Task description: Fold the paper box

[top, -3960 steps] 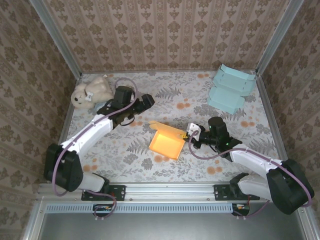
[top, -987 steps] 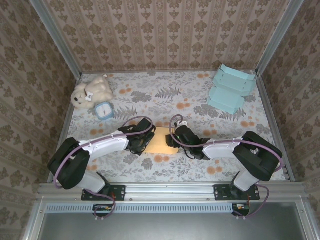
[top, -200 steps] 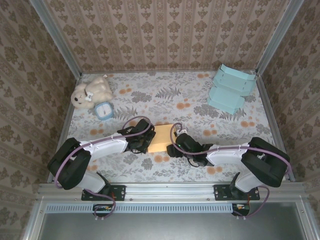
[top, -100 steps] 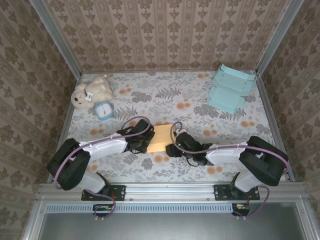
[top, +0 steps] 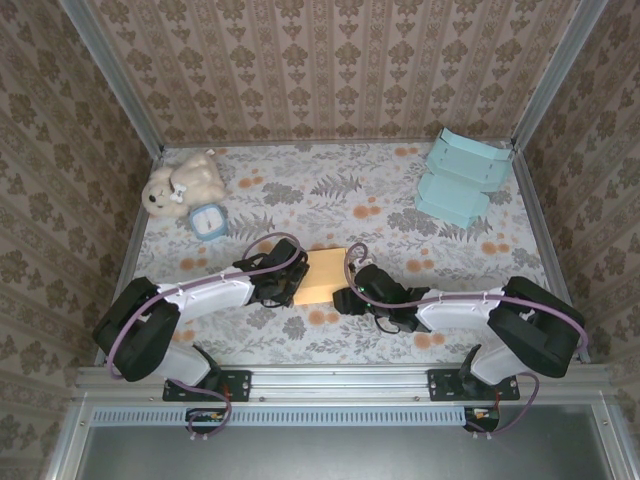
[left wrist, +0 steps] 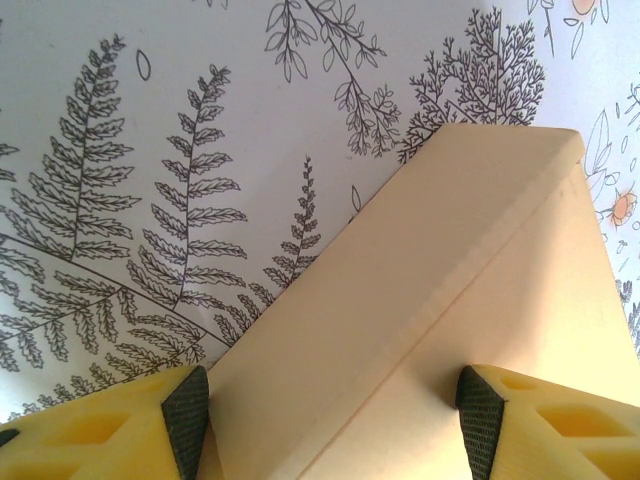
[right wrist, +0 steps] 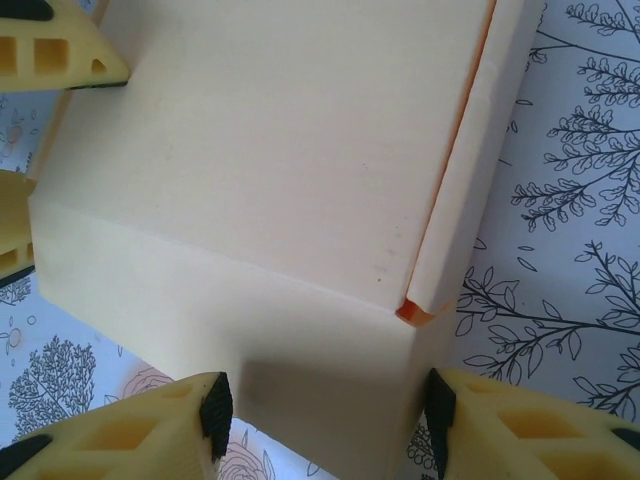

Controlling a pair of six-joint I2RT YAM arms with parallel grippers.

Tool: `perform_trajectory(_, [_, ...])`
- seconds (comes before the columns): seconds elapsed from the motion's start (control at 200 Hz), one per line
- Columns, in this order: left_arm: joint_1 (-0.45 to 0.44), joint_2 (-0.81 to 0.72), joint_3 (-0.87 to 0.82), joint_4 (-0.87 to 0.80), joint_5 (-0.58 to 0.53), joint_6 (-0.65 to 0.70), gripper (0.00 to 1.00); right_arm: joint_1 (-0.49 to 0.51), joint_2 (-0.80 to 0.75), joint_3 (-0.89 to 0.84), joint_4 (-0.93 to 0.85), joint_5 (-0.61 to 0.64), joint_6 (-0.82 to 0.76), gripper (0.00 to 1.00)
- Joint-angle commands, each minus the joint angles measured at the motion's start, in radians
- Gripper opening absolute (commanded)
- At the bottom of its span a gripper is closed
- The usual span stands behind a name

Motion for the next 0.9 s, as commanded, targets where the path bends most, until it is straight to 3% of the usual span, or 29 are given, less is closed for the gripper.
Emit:
perform_trajectory(0.0, [0.005,0.023,-0.041,-0.107,0.001,-0.037,0.67,0.013,-0.039,-0.002,0.044,-0.072,0.018,0.56])
perform_trajectory(0.895, [0.006,0.022,-0.051,-0.102,-0.005,-0.042,0.65,0.019,-0.049,0.006,0.061,-0.133,0.033,0.53])
